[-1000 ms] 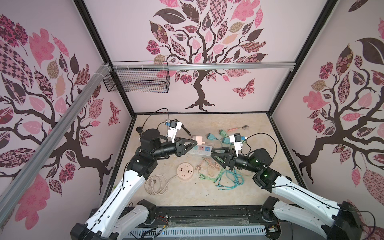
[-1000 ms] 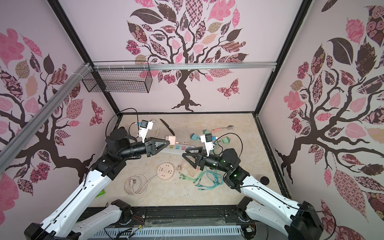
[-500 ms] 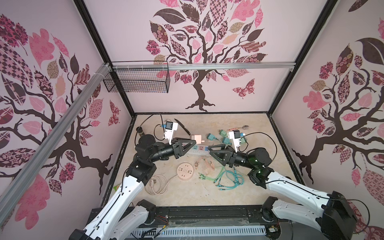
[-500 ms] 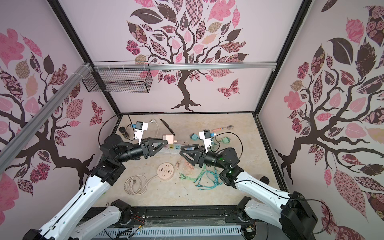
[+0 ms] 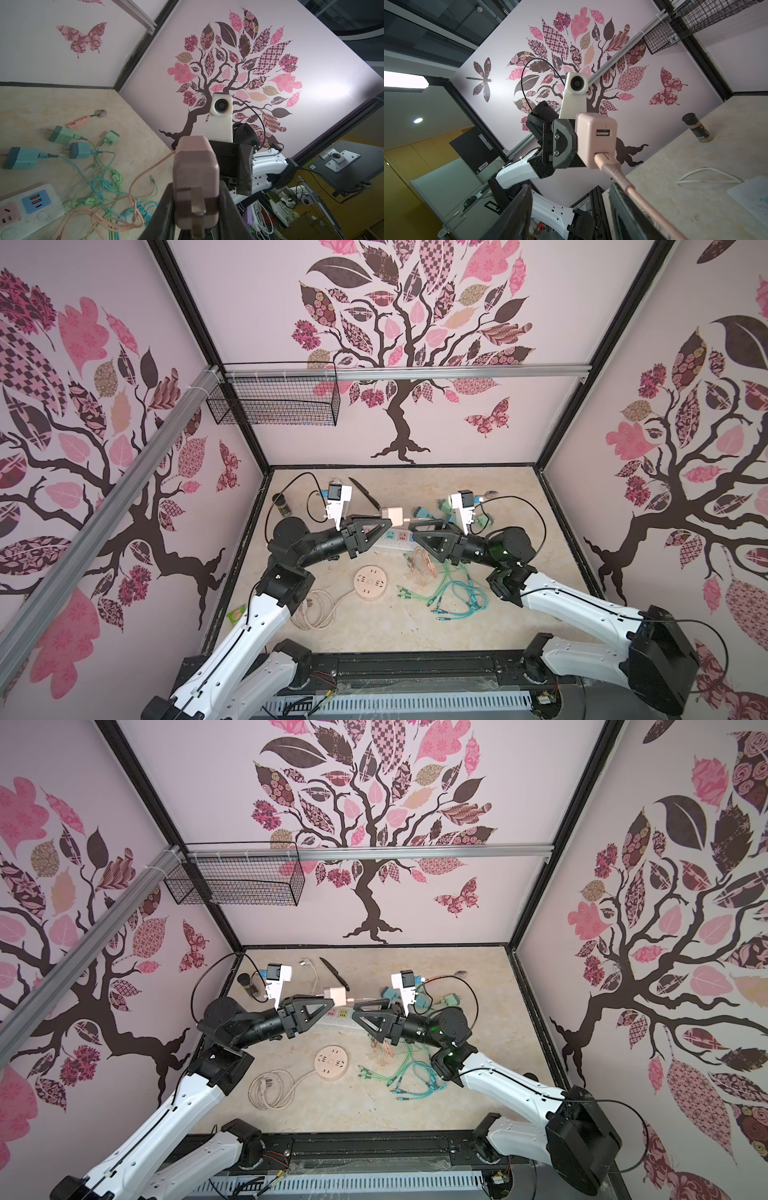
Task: Insert plugs into power strip
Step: Pick up the plug from the middle-right of the table.
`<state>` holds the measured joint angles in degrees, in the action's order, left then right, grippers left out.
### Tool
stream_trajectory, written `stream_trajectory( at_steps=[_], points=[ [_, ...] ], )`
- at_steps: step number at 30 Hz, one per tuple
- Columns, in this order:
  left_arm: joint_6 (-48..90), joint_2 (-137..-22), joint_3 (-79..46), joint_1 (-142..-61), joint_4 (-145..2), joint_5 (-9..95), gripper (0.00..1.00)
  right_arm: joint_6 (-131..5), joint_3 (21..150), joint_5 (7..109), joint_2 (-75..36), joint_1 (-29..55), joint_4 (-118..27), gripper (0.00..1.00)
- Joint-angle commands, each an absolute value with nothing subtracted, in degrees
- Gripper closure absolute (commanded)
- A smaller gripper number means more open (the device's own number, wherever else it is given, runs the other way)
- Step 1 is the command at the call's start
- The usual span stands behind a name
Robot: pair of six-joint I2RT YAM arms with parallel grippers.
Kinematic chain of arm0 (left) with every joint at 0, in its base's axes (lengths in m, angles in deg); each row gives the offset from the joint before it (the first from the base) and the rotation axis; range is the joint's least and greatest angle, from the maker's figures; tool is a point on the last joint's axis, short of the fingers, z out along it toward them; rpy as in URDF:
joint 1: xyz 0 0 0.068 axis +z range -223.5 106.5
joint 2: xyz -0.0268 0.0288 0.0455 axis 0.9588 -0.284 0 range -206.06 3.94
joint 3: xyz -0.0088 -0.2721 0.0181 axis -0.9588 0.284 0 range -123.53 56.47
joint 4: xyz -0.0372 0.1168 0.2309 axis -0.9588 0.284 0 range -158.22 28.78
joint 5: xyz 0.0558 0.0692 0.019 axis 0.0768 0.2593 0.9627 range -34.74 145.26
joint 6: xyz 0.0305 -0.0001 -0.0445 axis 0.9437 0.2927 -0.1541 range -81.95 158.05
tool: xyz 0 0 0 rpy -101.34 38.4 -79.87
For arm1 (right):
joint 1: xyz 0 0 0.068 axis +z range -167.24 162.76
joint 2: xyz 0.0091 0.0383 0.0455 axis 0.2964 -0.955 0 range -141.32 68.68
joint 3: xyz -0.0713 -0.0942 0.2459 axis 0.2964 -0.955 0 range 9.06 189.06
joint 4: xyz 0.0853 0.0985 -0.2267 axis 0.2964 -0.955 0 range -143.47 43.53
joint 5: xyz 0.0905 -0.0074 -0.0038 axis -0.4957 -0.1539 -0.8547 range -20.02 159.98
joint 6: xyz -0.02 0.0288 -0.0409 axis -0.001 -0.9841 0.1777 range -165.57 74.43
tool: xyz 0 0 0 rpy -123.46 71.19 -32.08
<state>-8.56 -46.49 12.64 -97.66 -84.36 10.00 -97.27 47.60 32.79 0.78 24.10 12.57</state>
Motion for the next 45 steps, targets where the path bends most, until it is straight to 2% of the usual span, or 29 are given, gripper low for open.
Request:
stream_trajectory(
  at_steps=[1,13,45],
  points=[
    [-10.2,-45.3,14.3,-97.9,-89.8,9.4,1.00,-98.0,50.7,32.1,-1.1,24.2,15.2,0.38],
    [-12.2,-45.2,16.2,-98.8,-94.3,10.3,1.00,-98.4,53.6,32.7,-4.8,25.4,17.0,0.37],
    [-10.7,-45.9,16.8,-101.7,-94.7,12.6,1.00,-98.0,57.5,33.2,-7.9,26.8,18.4,0.53]
  ],
)
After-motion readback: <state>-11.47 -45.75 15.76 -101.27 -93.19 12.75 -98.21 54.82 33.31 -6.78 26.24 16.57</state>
